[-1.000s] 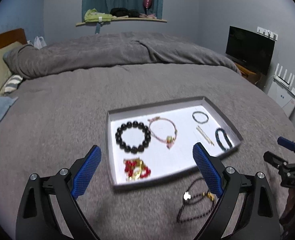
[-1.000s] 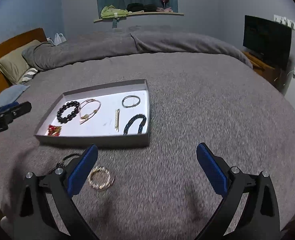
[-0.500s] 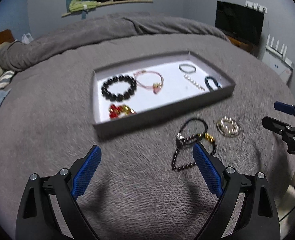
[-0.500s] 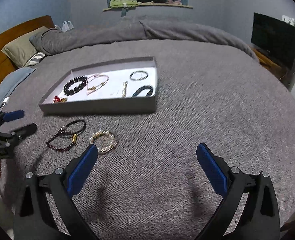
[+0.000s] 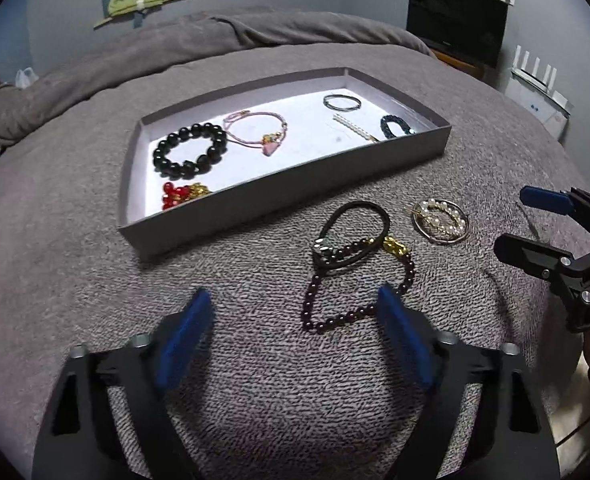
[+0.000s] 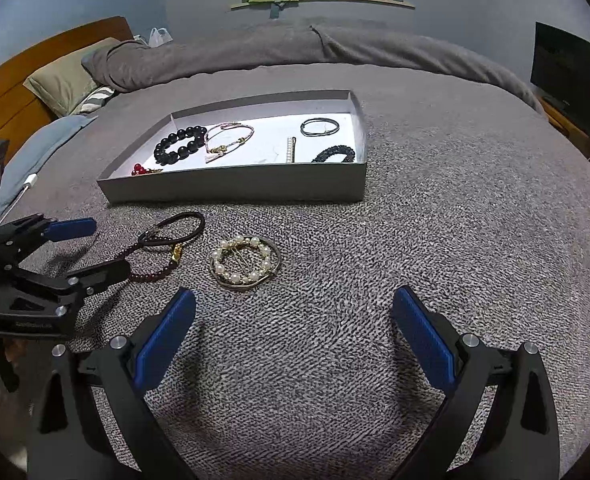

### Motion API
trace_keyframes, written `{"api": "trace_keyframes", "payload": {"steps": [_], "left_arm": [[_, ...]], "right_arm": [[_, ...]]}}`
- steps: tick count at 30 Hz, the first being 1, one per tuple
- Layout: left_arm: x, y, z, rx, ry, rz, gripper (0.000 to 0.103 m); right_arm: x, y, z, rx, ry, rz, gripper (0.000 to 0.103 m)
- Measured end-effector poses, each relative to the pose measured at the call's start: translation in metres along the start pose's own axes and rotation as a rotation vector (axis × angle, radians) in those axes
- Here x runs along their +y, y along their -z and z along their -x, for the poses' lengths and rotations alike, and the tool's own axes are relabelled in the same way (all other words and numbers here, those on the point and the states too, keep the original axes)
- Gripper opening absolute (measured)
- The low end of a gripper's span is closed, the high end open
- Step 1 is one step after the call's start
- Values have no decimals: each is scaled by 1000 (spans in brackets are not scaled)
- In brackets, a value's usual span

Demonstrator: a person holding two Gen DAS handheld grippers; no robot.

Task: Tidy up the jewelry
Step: 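Move the left tool to the dark red bead bracelet and close on it, then lift the dark red bracelet with the left tool while the right tool grasps the pearl bangle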

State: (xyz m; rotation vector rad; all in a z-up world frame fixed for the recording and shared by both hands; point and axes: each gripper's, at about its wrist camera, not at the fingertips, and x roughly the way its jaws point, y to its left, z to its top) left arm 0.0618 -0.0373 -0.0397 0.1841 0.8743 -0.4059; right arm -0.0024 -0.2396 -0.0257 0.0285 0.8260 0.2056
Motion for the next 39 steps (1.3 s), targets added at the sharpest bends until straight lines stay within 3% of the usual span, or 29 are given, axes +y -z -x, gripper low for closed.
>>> {"api": "trace_keyframes", "payload": {"steps": [1,3,5,11,25,32,39], "left_arm": [[0,-1,-2,10,11,1,65],[0,-2,-6,24,15,0,57],[-3,-1,-11,47,32,-16,38],[-9,3,-12,70,53,-77,7],[-9,14,24,55,140,-130,6],[6,21,18,76,131,-78,6],[6,21,17,72,132,-81,6]], "right_arm": [[0,0,0,1,-1,0,97],[0,0,-1,3,-6,-1,97],[0,-1,-2,3,-8,-1,97],[1,-3,-5,3,-15,0,96],[16,-11,-11,7,-42,28,79],[29,-17,-24,35,-85,45,48],[35,-19,-36,46,-40,76,41]]}}
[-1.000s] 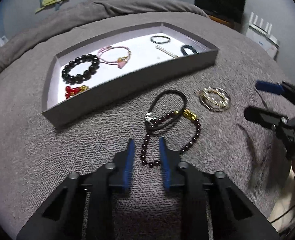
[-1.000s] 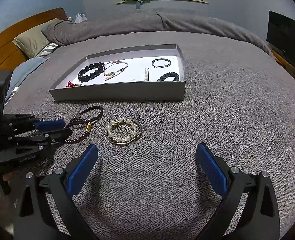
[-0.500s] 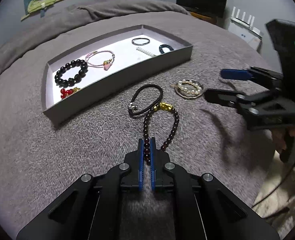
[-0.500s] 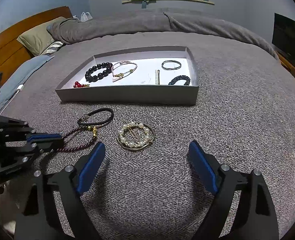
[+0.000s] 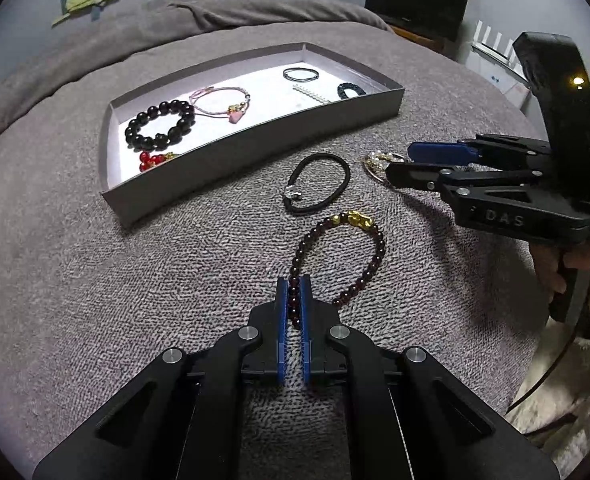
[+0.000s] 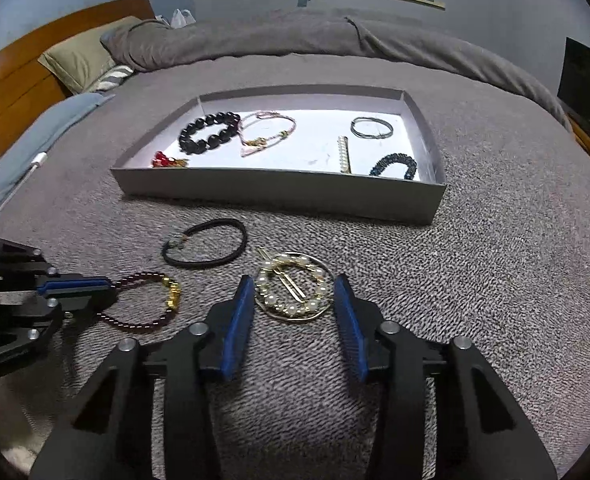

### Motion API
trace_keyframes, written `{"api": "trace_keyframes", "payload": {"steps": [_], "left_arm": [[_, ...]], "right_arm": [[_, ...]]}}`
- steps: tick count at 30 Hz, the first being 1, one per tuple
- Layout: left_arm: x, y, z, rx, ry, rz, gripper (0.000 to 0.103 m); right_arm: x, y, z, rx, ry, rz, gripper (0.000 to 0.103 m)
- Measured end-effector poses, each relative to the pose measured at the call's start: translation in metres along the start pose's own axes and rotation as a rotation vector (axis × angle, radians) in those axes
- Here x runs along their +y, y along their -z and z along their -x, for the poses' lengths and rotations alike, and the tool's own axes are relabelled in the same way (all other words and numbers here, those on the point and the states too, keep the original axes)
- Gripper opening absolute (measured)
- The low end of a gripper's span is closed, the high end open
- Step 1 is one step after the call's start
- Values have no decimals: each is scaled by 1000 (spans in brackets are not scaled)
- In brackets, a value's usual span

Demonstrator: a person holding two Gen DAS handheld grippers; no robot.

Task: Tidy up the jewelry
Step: 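Lift the dark red bracelet with the left tool while the right tool grasps the pearl bangle, then carry the dark red bracelet and pearl bangle into the tray and open both tools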

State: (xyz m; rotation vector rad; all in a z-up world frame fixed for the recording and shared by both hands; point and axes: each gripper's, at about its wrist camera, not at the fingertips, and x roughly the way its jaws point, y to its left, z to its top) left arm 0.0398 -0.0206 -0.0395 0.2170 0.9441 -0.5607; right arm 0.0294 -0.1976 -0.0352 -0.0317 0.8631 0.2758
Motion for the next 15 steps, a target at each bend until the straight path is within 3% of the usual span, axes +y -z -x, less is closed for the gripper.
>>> {"api": "trace_keyframes", "payload": {"steps": [7,8,9,15], "left_arm": [[0,0,0,-1,2,0,6],[0,0,0,-2,2,1,6],[0,0,0,-2,2,3,6],[0,1,0,-2,2,1,6]], "right_arm": [[0,-1,5,-15,-12,10,30],[0,-2,6,-12,-30,9,16],[1,-2,7,-13,-32,9,13],[4,-4,7,-15,-14,28,12]]}}
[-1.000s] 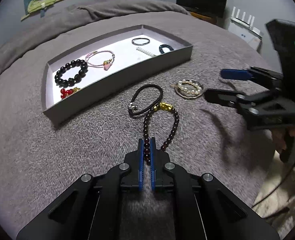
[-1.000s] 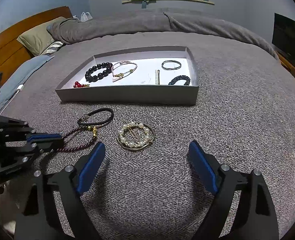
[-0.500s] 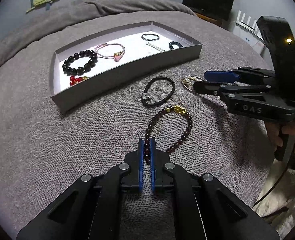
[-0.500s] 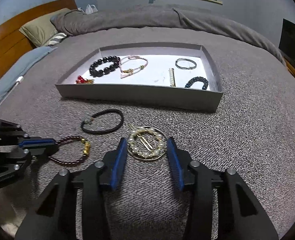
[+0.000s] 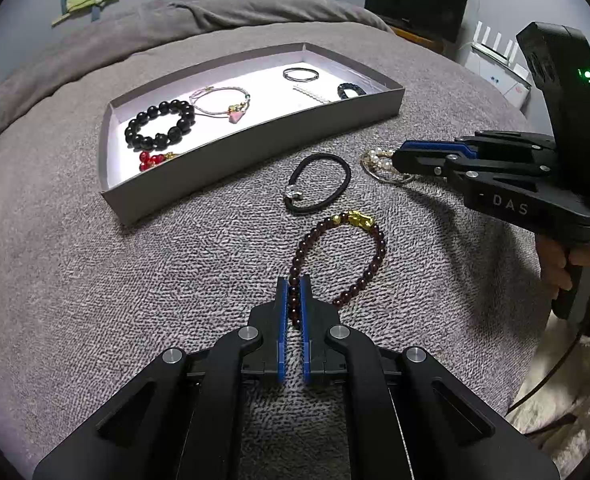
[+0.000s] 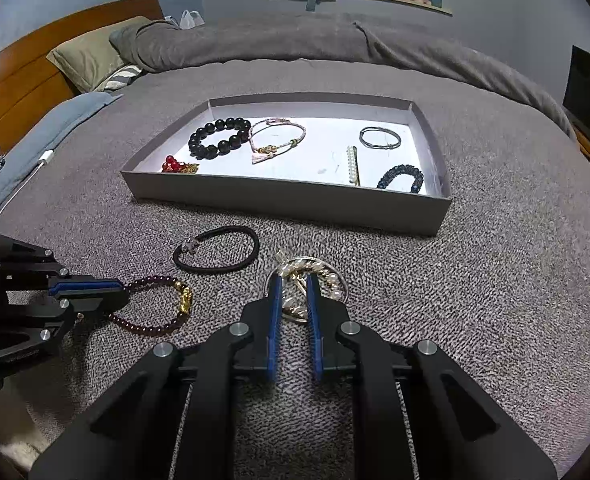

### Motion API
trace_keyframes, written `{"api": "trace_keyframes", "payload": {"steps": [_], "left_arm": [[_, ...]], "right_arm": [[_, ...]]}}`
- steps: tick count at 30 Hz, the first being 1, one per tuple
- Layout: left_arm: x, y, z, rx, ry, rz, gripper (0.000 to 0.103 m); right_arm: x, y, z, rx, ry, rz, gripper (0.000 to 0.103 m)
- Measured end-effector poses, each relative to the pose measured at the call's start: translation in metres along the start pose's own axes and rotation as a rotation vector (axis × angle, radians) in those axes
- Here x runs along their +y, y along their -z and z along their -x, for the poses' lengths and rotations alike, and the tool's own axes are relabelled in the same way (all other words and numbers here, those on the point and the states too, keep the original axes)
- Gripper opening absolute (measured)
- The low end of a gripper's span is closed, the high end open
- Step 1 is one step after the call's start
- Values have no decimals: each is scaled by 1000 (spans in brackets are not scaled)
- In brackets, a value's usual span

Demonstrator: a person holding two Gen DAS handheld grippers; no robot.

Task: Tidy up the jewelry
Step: 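Carry the dark red bracelet and pearl bangle into the tray and open both tools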

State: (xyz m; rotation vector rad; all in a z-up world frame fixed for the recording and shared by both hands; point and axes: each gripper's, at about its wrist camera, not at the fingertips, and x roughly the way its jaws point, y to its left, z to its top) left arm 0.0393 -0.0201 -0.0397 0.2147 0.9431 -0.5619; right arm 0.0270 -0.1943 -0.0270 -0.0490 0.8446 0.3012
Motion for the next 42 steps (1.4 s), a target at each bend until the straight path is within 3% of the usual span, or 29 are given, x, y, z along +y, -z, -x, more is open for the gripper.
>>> {"api": "trace_keyframes", "payload": {"steps": [16,19,21,30,42], "left_arm": [[1,0,-3,0,6,2,6],[1,0,-2,-2,9,3,6],[2,-1,0,-10,7,4,6],[0,-18,37,-113,7,-17,6],[6,-79,82,-258,-42,-78,6]], "right_arm": [[11,-6,-14,46,-2,31,16],[11,-5,-16,51,-7,36,10],[12,-6,-10,28,5,37,6],[-2,-27,32,-89,-23,-6,6],[-18,-74,59,-192,-39,-12,6]]}}
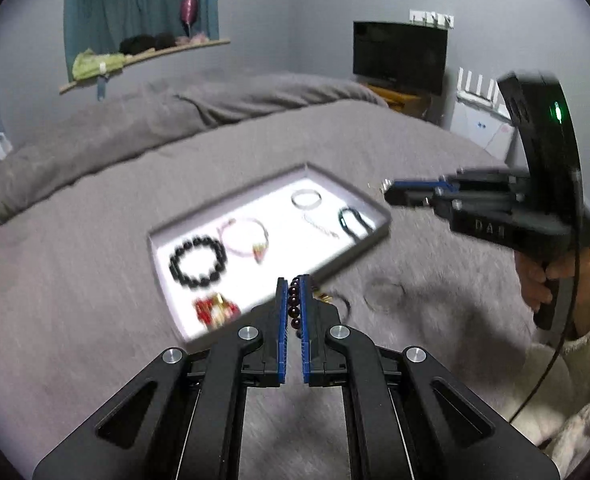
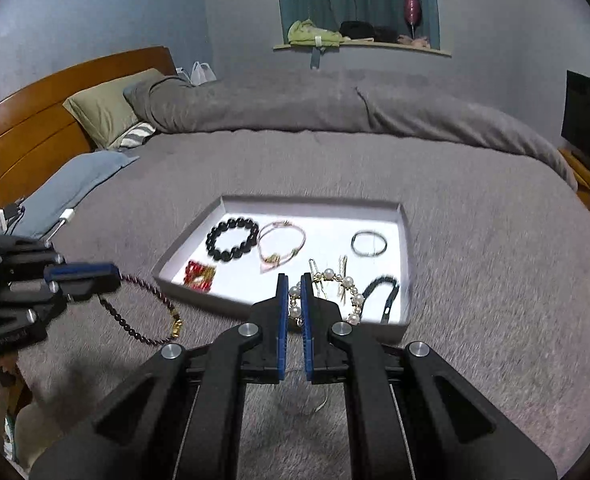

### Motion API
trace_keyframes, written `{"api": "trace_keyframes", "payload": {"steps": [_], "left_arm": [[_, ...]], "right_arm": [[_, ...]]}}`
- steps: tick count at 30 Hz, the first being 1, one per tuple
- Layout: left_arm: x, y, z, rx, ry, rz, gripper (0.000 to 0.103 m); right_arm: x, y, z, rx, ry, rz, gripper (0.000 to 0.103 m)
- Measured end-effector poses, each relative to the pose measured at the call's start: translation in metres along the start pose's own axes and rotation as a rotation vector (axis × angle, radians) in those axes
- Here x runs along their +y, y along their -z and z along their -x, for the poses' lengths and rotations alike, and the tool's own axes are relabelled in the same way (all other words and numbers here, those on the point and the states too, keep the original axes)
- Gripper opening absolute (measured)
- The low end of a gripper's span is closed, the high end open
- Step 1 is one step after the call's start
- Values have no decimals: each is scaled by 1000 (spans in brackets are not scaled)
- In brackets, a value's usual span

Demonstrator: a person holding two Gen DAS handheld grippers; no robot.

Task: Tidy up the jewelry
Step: 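Carry the dark red bracelet and pearl bangle into the tray and open both tools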

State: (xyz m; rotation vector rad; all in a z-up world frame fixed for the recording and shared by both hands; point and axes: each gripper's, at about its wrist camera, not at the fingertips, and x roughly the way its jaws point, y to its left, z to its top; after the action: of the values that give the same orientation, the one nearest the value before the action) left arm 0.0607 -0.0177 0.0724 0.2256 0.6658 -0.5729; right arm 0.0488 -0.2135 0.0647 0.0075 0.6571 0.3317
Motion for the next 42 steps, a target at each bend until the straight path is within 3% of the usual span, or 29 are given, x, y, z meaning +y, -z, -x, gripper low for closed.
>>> {"api": "trace_keyframes", "payload": {"steps": [7,13,18,28,42], "left_arm": [[16,-35,-43,7,-33,16,6],[35,-30,-96,80,1,117,6],[46,-10,-128,153,-33,151,6],[63,10,-147,214,-45,193,6],[48,11,-155,224,-45,159,6]], "right_arm": [[-10,-7,-33,33,-28,-41,6],[-11,-4,-74,97,-32,-55,6],[-7,1,-105,161,-21,-42,6],[-9,12,-137,247,22,-50,6],[-15,12,-133,230,11,-85,6]]}}
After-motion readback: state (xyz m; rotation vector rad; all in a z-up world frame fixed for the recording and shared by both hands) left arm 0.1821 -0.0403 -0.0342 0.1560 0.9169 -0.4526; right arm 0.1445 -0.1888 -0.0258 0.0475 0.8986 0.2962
